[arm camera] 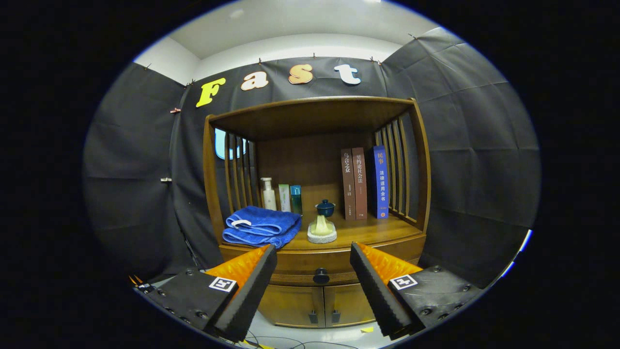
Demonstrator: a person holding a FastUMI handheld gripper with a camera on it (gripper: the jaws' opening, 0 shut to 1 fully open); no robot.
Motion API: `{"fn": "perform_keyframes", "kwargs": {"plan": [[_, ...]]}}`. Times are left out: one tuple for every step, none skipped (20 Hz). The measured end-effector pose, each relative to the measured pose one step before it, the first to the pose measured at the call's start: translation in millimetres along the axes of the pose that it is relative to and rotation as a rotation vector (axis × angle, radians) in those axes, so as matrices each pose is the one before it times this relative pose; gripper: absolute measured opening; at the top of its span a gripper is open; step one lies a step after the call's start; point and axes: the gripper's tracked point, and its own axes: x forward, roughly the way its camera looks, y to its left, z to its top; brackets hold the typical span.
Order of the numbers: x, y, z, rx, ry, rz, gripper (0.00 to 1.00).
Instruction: Pull open the drawer, take out the items inside it, and place them on the countertop above the cabinet.
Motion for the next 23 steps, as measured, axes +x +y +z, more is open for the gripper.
{"fn": "perform_keyframes", "kwargs": {"plan": [[-6.27, 2.54, 8.65, 0.00567, -0.00188, 0.00443, 0.99], [-5.28, 2.11, 9.45, 0.00009, -0.00648, 0.00397, 0.99], [-4.52, 0.83, 9.57, -0.00653, -0.00801, 0.00012, 0.99], [-3.71, 2.74, 10.59, -0.0084, -0.00864, 0.00532, 0.99], [-4.54, 3.65, 9.82, -0.00996, -0.0044, 0.00075, 0.99], [-3.31, 4.03, 9.53, -0.00689, -0.00172, 0.00672, 0.99], [-2.08, 4.53, 6.43, -0.00466, 0.00544, 0.00708, 0.99], [-0.76, 4.62, 2.9, -0.00397, 0.00873, 0.00895, 0.99], [-1.72, 5.0, 5.47, -0.00407, 0.00161, 0.01184, 0.99], [-1.47, 3.08, 5.71, -0.00454, -0.00604, 0.008, 0.99], [-1.8, 3.15, 6.78, -0.00275, -0.01093, 0.00741, 0.99], [-1.34, 1.2, 5.09, 0.00014, -0.00731, -0.00013, 0.99], [-1.52, 1.52, 3.53, 0.00377, -0.0076, 0.00444, 0.99], [-1.16, 1.03, 3.93, 0.00578, -0.00564, 0.00129, 0.99], [-1.2, 0.53, 3.41, 0.00457, -0.00307, 0.00153, 0.99], [-0.88, 0.64, 3.14, 0.00494, -0.0038, 0.00294, 0.99], [-1.11, -0.23, 3.11, -0.00065, -0.0025, 0.00089, 0.99], [-1.11, -1.37, 2.9, -0.00563, -0.00433, -0.00402, 0.99], [-1.62, -1.09, 2.13, -0.00846, -0.00325, -0.00385, 0.99], [-0.11, -2.13, 1.31, -0.00762, -0.00018, -0.00576, 0.99], [-0.95, -1.06, 0.63, -0.0064, 0.00212, -0.00611, 0.99], [-1.14, -0.63, 0.6, -0.0057, 0.00072, -0.0031, 0.99], [-0.88, 0.15, 1.44, -0.00181, -0.00313, 0.00013, 0.99]]}}
